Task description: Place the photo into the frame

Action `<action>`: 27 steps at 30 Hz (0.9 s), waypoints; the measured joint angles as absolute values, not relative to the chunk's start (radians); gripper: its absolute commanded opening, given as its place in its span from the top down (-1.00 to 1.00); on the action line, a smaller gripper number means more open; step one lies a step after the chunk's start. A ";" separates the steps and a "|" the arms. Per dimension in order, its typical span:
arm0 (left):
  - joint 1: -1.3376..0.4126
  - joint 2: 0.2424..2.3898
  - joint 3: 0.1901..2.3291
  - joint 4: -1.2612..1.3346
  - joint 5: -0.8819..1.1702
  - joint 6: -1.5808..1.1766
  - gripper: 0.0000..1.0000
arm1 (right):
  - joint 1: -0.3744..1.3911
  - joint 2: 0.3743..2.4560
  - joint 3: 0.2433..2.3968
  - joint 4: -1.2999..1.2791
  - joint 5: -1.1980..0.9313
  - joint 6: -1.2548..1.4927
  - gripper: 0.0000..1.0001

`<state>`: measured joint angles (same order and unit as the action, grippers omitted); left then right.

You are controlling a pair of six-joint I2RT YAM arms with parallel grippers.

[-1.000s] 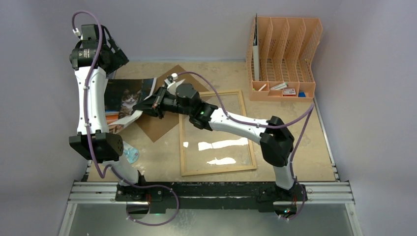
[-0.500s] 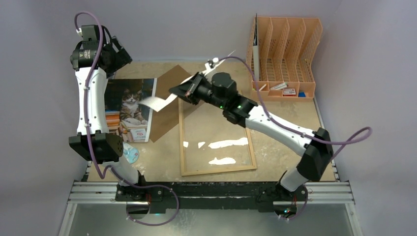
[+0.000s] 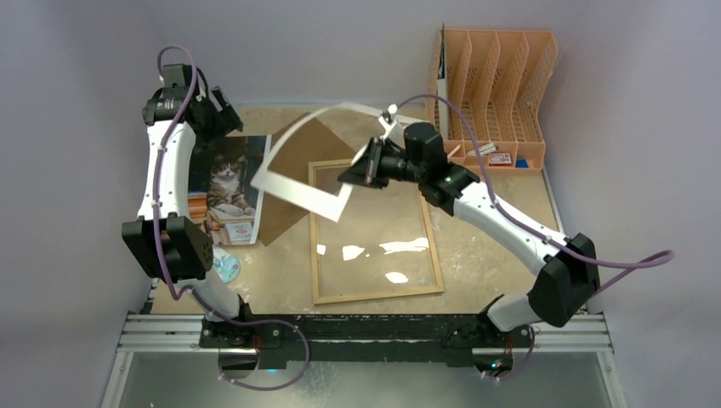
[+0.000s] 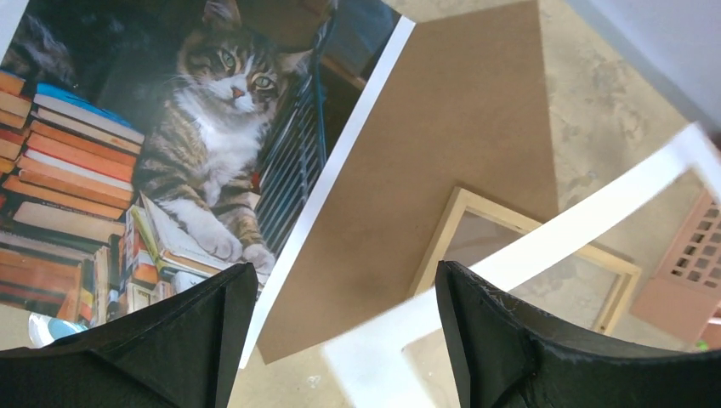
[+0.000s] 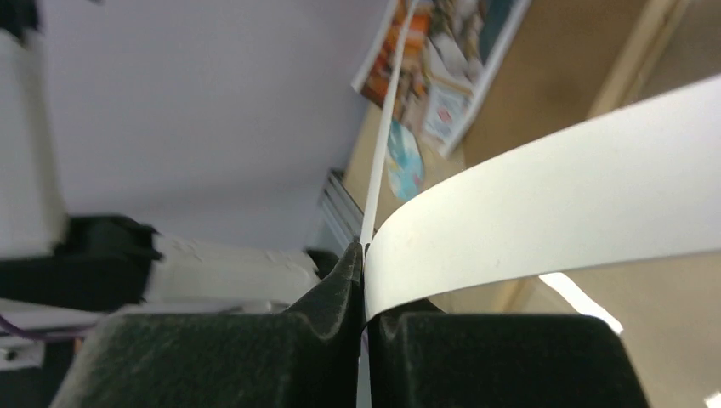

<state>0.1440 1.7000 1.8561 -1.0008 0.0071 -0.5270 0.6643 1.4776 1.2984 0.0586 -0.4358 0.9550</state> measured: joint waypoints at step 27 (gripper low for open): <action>0.142 1.679 1.483 -0.811 0.157 -0.472 -0.57 | 0.330 1.463 0.664 -0.179 -0.679 0.489 1.00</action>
<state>0.1425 1.6791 1.4826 -0.8112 0.1570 -0.4721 0.3302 1.4631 0.6640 -0.1795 -0.6788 0.4892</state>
